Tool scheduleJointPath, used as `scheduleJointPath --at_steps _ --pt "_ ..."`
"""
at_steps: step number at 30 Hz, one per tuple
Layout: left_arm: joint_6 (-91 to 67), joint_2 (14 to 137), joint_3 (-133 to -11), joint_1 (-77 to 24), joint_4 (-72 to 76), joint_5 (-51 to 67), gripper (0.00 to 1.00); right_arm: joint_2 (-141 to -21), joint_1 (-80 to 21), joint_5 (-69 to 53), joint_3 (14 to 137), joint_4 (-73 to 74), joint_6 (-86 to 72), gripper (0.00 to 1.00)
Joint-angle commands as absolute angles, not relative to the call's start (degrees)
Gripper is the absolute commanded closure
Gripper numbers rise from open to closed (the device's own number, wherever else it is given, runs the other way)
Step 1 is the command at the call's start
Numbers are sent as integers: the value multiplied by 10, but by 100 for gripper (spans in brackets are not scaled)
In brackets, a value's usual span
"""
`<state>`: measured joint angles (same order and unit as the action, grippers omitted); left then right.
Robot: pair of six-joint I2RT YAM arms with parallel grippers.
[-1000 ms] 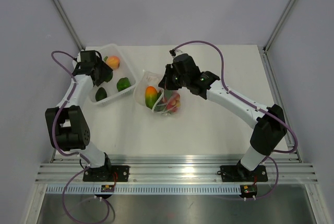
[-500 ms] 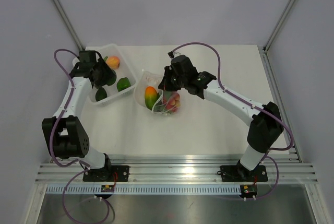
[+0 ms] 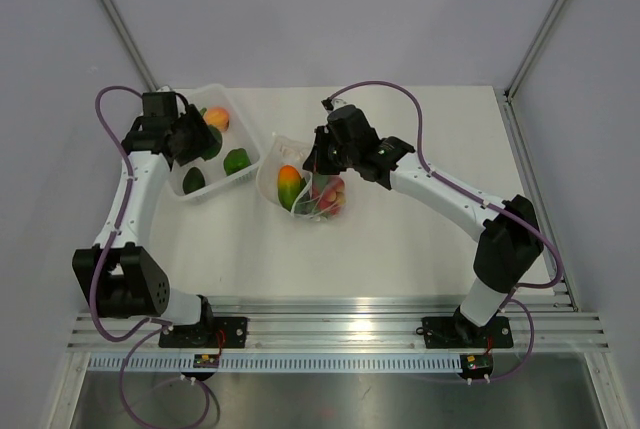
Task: Place the food in the zip-top bag and seal the zipper
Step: Adjust the fake fruit in the bin.
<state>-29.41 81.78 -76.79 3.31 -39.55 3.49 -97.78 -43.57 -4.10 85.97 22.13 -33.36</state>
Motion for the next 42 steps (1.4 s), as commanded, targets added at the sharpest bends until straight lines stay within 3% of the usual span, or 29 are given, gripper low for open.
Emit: scheduleJointPath --at_steps 1,8,22,25,29,31,34,42 --pt "-287 807 -791 31 -379 37 73 -977 -440 -48 878 197 -342 100" --pt "-317 907 -814 32 -347 -41 73 -969 -440 -51 869 192 -347 100" --pt "-362 1129 -931 41 -337 -83 70 -947 -440 -27 846 202 -339 100" --pt "-373 1142 -932 43 -337 -88 56 -951 -440 -26 851 205 -337 100" --pt "-378 1173 -935 51 -336 -74 54 -954 -440 -29 850 206 -336 100" --pt "-368 1186 -959 52 -367 -64 48 -954 -440 -28 846 206 -336 100" --pt "-360 1178 -948 52 -368 -64 28 -954 -440 -26 841 200 -336 100" --pt "-333 1162 -949 54 -372 -60 7 -965 -440 -39 843 191 -342 100"
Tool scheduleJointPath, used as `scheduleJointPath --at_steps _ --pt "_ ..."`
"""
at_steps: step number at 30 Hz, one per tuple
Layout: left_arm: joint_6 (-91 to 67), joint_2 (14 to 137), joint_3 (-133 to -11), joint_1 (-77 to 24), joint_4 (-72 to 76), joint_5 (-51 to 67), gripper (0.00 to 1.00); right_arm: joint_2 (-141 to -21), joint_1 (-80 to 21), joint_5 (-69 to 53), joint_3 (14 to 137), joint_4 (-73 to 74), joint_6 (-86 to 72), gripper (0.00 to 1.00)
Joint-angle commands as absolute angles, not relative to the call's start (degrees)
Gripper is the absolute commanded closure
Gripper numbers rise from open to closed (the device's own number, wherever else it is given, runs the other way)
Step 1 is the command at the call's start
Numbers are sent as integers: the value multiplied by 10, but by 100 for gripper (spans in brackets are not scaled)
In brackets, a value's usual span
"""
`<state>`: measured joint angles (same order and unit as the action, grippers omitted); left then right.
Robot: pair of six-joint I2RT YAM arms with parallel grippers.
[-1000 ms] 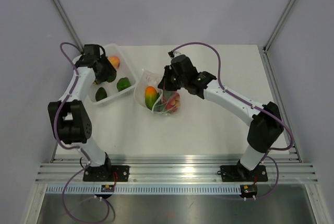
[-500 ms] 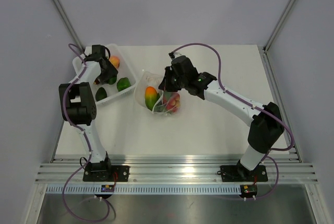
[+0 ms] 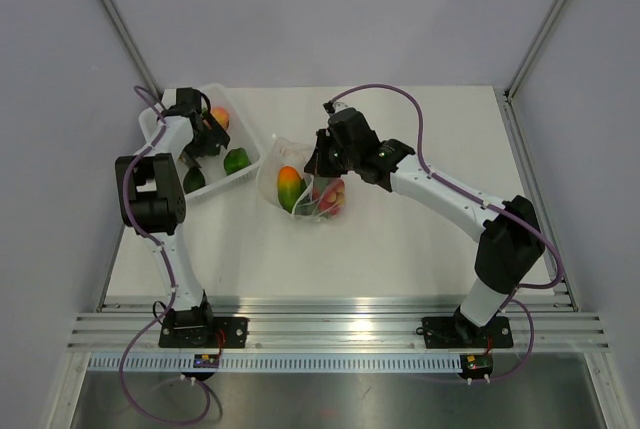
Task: Place the food in the zip-top bag and seal the zipper
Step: Adjust the fake fruit in the bin, then pick up the fake fruit from the bin.
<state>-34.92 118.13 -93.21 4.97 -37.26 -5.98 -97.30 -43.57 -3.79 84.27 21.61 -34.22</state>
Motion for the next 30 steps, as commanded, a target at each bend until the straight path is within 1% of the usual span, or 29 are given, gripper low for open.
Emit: scheduleJointPath --at_steps 1,4,9,12,16,19,21,22,24,30 --pt "-332 1166 -957 55 -379 -62 7 -964 -440 -39 843 192 -341 100" --pt "-326 1167 -964 60 -379 -75 7 -962 -440 -36 843 195 -337 100" --pt "-323 1180 -990 62 -367 -77 13 -962 -440 -33 844 198 -336 100" --pt "-327 1203 -1017 62 -361 -69 15 -963 -440 -33 846 203 -333 100" --pt "-346 1212 -1016 62 -333 -46 17 -962 -439 -26 851 210 -328 100" --pt "-373 1216 -1006 62 -318 -33 15 -963 -439 -21 856 216 -325 100" --pt "-393 1220 -1004 62 -317 -33 12 -967 -439 -21 860 220 -325 100" --pt "-400 1219 -997 62 -313 -35 9 -968 -439 -21 860 220 -325 100" --pt "-420 1217 -988 62 -304 -37 7 -970 -439 -22 862 221 -325 100" --pt "-424 1222 -994 61 -298 -36 7 -976 -439 -20 872 227 -321 100"
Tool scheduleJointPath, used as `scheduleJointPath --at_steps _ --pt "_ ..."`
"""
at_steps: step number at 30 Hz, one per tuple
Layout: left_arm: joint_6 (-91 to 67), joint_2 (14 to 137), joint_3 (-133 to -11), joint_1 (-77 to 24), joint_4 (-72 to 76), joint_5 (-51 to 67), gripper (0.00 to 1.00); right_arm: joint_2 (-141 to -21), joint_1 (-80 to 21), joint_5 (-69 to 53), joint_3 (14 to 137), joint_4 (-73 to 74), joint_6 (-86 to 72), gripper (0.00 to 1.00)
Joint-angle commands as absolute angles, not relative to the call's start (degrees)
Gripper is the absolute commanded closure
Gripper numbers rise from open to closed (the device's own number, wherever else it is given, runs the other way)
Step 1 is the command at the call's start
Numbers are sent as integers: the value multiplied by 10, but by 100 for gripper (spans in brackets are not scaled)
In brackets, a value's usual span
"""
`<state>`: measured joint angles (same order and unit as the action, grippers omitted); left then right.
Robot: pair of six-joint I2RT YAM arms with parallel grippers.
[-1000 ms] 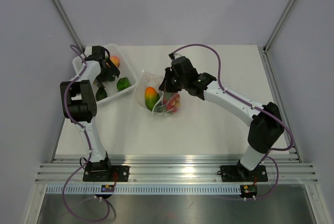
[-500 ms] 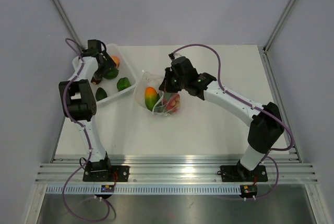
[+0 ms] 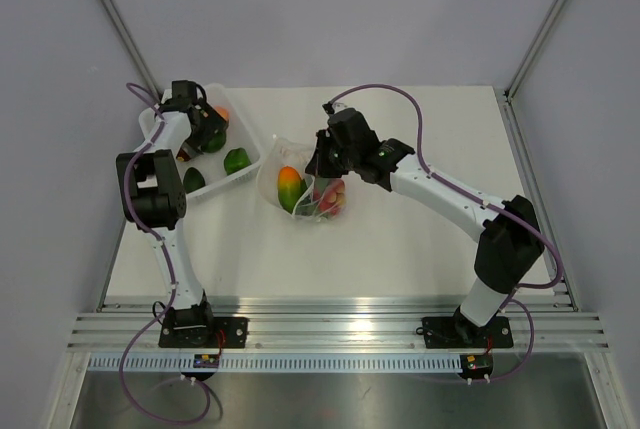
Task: Place the food in the zip-top bag and seal the zipper
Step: Pick up the fake fruit from the bin.
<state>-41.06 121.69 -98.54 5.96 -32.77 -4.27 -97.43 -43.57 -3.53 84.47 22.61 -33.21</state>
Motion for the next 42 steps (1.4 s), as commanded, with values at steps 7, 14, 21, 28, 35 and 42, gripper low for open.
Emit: scheduleJointPath --at_steps 7,14,21,28,35,42 --pt "-396 1228 -997 61 -284 24 2 -988 -439 -27 879 228 -323 100" --pt "-329 1209 -998 47 -299 92 2 -992 -439 -28 881 227 -323 100" --pt "-300 1149 -973 46 -336 42 4 -996 -439 -33 880 221 -326 100" --pt "-272 1142 -978 46 -347 3 6 -1002 -439 -50 878 206 -336 99" --pt "-220 1189 -1044 47 -369 -52 7 -1000 -439 -46 875 212 -335 99" --pt "-189 1278 -1141 55 -404 -17 1 -1003 -439 -45 880 214 -337 99"
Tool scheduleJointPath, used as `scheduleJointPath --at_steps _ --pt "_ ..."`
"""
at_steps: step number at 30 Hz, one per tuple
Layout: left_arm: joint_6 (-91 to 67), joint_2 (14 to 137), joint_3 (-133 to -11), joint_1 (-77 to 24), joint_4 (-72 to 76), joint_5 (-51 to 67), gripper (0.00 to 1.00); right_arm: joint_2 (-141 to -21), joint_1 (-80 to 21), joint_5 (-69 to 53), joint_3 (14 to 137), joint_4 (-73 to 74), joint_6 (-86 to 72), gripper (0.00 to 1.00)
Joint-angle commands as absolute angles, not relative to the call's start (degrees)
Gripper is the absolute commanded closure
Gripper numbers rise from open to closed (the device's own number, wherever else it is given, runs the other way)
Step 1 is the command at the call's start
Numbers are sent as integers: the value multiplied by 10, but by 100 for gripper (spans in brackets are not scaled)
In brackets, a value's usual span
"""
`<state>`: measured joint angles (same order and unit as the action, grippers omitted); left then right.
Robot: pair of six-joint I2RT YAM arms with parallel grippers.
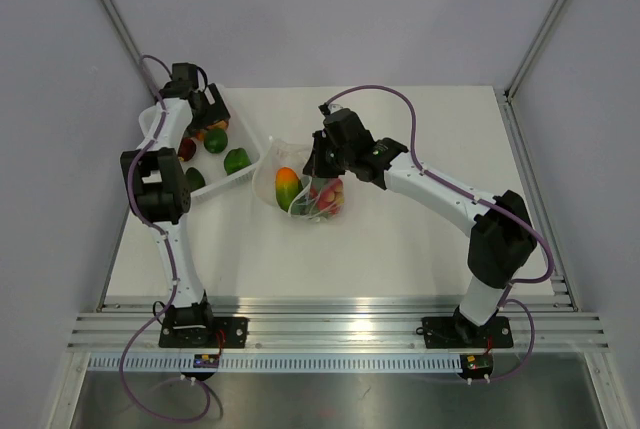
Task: Place the food in the zip-top bag and seal the zipper
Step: Pick up the fake fruit from the bin, then place the fake fruit in the zipper food storage bag.
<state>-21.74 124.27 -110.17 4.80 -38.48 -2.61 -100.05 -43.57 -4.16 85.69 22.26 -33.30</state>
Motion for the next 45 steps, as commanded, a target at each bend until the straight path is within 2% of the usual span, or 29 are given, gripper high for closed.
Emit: scheduleJointPath --at_steps 1,7,10,14,15,18,23,32,38,45 --pt "-185 1284 -1151 55 -409 -17 2 -1003 -439 -45 880 214 -337 99" --pt "-185 1298 -1134 55 -403 -23 2 -1005 -439 -39 877 218 -337 99" --pt "-192 1300 -1121 55 -390 -11 8 -1008 -440 -42 881 219 -337 98" --pt "-199 1299 -1121 55 -395 18 24 -1010 -439 -45 888 222 -338 98" --pt "-204 1288 -1113 55 -396 18 38 -1010 -439 -47 888 223 -339 98" --pt "-212 1244 -1076 54 -386 11 55 -1008 -439 -51 892 222 -339 98" --pt "-238 1152 -1017 54 -382 10 66 -1008 -439 -57 882 208 -351 98" --pt "-279 907 -884 21 -355 53 66 -1005 -440 -74 867 195 -364 98" --pt "-292 768 -813 -96 -362 62 67 -1009 -440 -80 869 188 -374 98" --pt "-349 687 -730 -141 -359 125 67 -1012 -440 -74 890 201 -364 98"
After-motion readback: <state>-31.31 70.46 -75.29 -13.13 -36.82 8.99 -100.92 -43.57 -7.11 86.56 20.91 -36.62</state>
